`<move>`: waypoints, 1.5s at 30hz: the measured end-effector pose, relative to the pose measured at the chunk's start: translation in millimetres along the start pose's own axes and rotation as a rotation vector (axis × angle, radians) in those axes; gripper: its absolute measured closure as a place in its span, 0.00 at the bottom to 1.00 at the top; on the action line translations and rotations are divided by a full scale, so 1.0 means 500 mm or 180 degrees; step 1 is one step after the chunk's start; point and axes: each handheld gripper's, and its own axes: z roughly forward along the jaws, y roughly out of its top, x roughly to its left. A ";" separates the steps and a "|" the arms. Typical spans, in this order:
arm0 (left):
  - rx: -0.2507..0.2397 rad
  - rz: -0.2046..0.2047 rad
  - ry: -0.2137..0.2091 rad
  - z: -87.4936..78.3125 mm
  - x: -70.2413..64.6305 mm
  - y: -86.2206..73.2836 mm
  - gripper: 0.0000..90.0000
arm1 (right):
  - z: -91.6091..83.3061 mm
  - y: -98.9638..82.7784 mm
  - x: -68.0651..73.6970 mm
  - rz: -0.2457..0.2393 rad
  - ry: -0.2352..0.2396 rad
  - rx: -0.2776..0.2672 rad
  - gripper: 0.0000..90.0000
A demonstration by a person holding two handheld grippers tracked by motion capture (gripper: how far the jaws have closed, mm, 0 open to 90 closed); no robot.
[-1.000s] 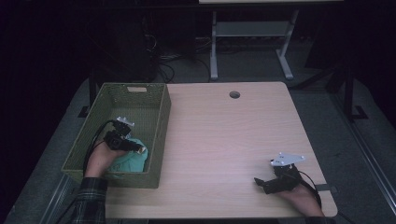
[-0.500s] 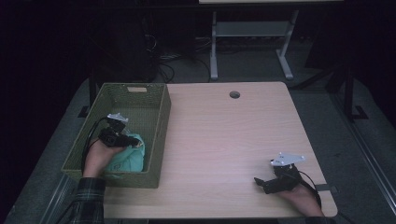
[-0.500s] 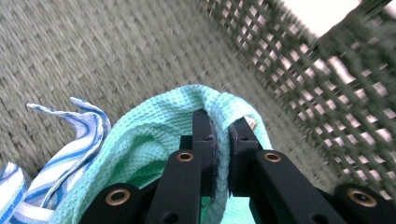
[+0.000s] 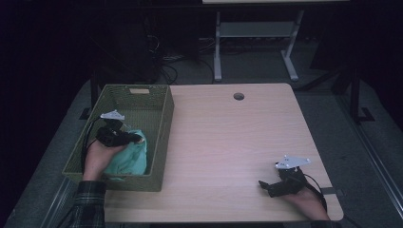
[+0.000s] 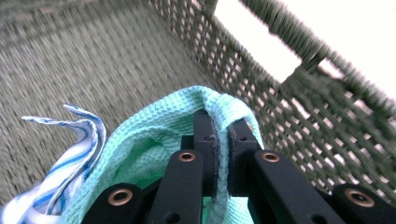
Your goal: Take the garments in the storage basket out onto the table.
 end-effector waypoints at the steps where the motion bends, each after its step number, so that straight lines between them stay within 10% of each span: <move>1: -0.0023 0.0019 0.0001 -0.003 -0.001 0.002 0.95 | 0.000 0.000 0.000 0.0006 0.0000 -0.0002 0.02; 19: -0.0532 0.0043 -0.0194 -0.066 -0.022 0.034 0.95 | 0.000 0.000 0.000 0.0006 -0.0001 -0.0002 0.02; 45: -0.0778 0.0146 -0.0245 -0.150 -0.036 0.132 0.95 | 0.000 0.000 0.000 0.0010 -0.0014 -0.0013 0.03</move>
